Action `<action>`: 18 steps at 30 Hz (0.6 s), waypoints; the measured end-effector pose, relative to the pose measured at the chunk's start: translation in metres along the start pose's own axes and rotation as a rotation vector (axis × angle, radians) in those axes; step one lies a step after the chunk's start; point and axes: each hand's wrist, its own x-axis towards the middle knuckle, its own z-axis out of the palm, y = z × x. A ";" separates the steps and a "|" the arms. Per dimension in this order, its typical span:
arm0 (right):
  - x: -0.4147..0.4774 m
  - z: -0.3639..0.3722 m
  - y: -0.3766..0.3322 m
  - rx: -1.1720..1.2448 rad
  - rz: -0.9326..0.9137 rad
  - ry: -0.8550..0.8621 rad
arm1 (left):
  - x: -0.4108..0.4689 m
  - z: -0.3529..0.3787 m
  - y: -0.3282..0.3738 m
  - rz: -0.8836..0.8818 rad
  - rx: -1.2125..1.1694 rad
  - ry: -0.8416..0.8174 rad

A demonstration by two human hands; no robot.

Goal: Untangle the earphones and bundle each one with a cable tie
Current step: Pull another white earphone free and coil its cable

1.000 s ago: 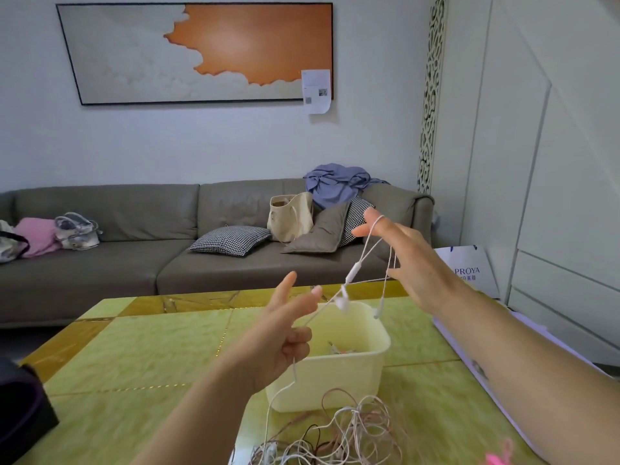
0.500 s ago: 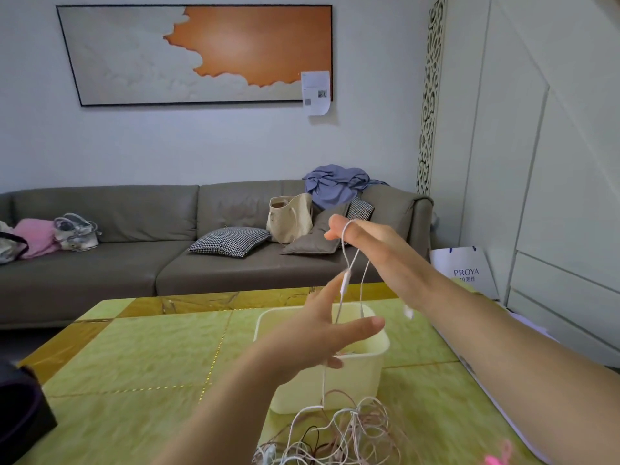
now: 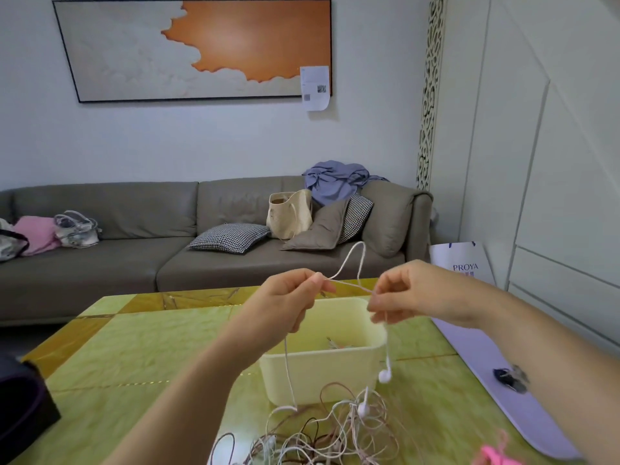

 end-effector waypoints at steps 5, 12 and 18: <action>-0.002 0.003 -0.016 -0.107 -0.041 -0.122 | 0.004 0.004 0.016 0.086 0.472 -0.095; -0.005 0.009 -0.029 0.267 -0.080 -0.359 | 0.015 0.000 0.031 0.141 0.475 -0.081; 0.004 0.001 -0.021 0.915 -0.108 0.154 | 0.013 -0.026 0.018 0.036 0.129 0.075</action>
